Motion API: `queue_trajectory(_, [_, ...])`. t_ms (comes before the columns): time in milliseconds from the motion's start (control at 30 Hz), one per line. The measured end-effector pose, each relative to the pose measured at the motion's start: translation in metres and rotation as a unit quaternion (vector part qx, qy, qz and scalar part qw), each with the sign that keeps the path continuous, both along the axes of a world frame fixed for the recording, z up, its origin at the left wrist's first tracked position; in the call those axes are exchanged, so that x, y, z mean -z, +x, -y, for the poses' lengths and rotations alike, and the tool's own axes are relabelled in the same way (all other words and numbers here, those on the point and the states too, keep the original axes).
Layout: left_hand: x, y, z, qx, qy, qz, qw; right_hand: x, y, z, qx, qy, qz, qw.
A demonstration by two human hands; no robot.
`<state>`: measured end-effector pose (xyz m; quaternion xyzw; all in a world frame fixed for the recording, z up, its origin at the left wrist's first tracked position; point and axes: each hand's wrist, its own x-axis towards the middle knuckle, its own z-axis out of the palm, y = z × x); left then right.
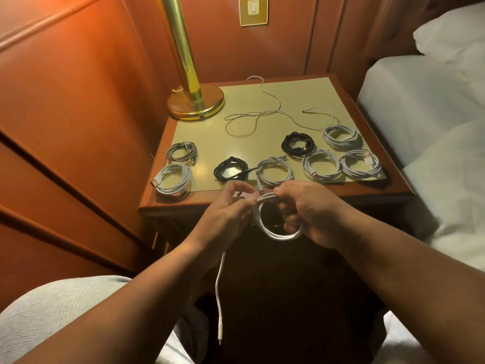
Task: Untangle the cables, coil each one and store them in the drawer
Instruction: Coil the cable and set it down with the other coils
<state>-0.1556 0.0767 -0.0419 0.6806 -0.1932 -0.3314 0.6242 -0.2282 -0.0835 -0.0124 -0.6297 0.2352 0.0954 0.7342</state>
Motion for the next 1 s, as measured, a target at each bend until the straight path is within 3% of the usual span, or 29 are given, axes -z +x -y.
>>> queue_trajectory(100, [-0.003, 0.002, -0.001, -0.015, -0.038, -0.033, 0.999, -0.003, 0.000, 0.004, -0.013, 0.005, 0.005, 1.000])
queue_trajectory(333, [-0.003, -0.003, -0.002, -0.099, -0.031, 0.007, 0.995, 0.003, -0.003, 0.004, 0.020, 0.117, 0.050, 0.992])
queue_trajectory(467, [-0.005, -0.010, -0.001, -0.121, -0.042, -0.026, 0.991, 0.012, -0.005, -0.006, 0.044, 0.135, 0.074, 0.987])
queue_trajectory(667, [-0.003, -0.018, -0.001, -0.096, -0.057, -0.045, 0.993, 0.018, -0.002, -0.009, 0.072, 0.074, 0.101, 0.990])
queue_trajectory(800, [-0.004, -0.014, 0.001, -0.108, -0.072, -0.179, 0.975, 0.023, 0.002, -0.011, 0.054, -0.049, 0.105, 0.992])
queue_trajectory(900, [-0.008, -0.012, 0.001, -0.066, -0.148, -0.328, 0.931, 0.024, 0.005, -0.011, 0.032, -0.079, 0.120, 0.989])
queue_trajectory(1000, [-0.006, -0.013, -0.001, -0.043, -0.239, -0.396, 0.885, 0.023, 0.008, -0.012, 0.013, -0.113, 0.120, 0.986])
